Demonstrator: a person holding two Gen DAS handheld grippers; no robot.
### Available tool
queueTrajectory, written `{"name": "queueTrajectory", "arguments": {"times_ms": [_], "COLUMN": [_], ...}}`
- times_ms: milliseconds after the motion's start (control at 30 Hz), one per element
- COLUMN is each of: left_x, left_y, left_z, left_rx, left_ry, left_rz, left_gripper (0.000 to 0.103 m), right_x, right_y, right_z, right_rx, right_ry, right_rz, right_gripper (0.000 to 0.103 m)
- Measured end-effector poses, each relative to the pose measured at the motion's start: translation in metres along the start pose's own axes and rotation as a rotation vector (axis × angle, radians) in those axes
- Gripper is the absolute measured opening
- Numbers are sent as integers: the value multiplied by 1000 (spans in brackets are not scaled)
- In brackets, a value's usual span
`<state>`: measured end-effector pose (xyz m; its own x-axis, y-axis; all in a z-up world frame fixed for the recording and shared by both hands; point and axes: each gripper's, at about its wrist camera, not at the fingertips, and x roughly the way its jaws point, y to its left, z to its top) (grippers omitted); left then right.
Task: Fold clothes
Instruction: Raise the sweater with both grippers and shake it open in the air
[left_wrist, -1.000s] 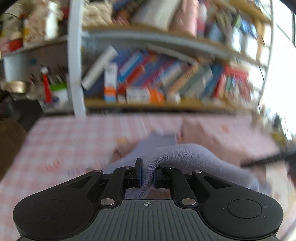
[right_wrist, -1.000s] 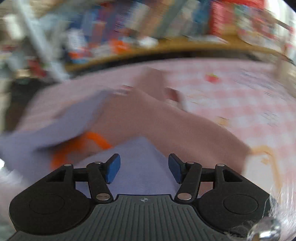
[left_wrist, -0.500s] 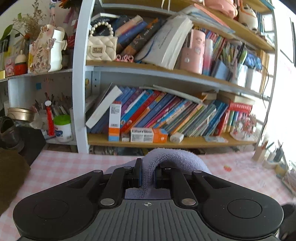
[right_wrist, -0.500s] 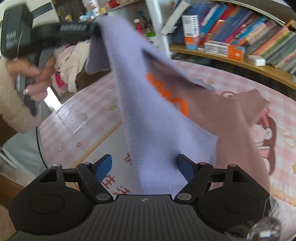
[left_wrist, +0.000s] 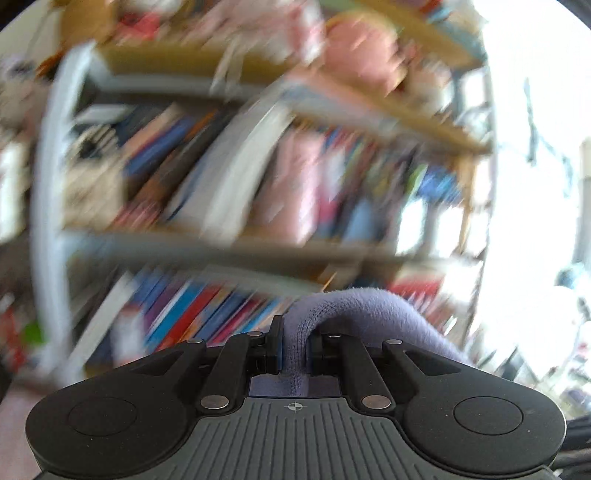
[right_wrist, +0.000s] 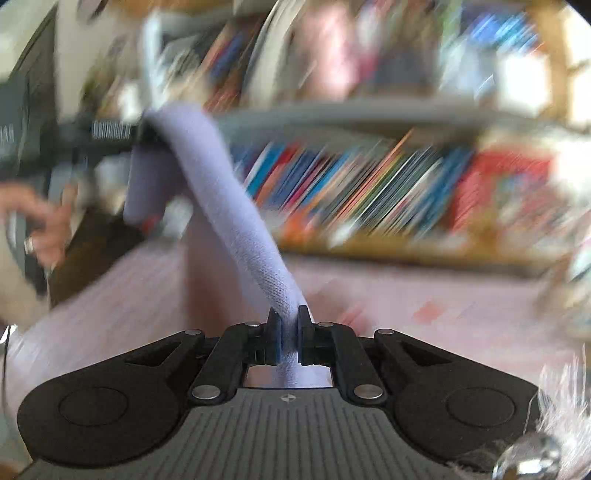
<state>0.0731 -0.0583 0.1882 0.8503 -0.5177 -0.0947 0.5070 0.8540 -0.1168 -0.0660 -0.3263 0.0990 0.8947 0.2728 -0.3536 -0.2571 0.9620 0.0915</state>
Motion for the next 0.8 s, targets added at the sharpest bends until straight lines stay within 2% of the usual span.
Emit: {"name": "queueTrajectory", "arguments": {"times_ms": [67,100,167,200,267,333,367,433,533,567,633,700,733,767,800], "left_x": [-4,-9,-26,-32,-41,-49,-48,-37,-15,-14,-18,-22,-24,-30,-39], "left_y": [-7,-8,-3,4,21,38,48,69,89,94,102,110,114,120,126], "left_z": [30,42,58,58,46,35,21,-21,-101,-118,-141,-165,-177,-181,-179], "left_rx": [-30,-46,-88,-100,-113,-125,-131,-121,-43,-40,-36,-33,-31,-42,-63], "left_ry": [-131,-197,-331,-356,-349,-342,-285,-83,264,329,415,501,543,560,561], "left_rz": [-84,-122,-155,-164,-177,-189,-166,-65,142,186,255,325,360,384,402], "left_gripper": [10,10,10,10,10,11,12,12,12,12,12,17,18,24,35], "right_x": [-37,-56,-92,-105,-119,-112,-98,-57,16,42,90,120,128,134,138], "right_y": [-10,-11,-3,4,20,33,38,49,64,67,72,83,90,100,109], "right_z": [30,44,68,77,86,84,78,57,8,-11,-49,-75,-81,-85,-87], "right_rx": [-10,-8,-38,-62,-111,-99,-65,12,141,198,316,368,388,394,392], "right_ry": [-145,-217,-330,-367,-376,-290,-217,-38,266,367,553,667,697,720,739], "right_rz": [-62,-63,-22,9,96,214,265,340,379,390,401,419,445,465,478], "right_gripper": [7,7,7,7,7,7,7,7,7,7,7,7,7,7,8]}}
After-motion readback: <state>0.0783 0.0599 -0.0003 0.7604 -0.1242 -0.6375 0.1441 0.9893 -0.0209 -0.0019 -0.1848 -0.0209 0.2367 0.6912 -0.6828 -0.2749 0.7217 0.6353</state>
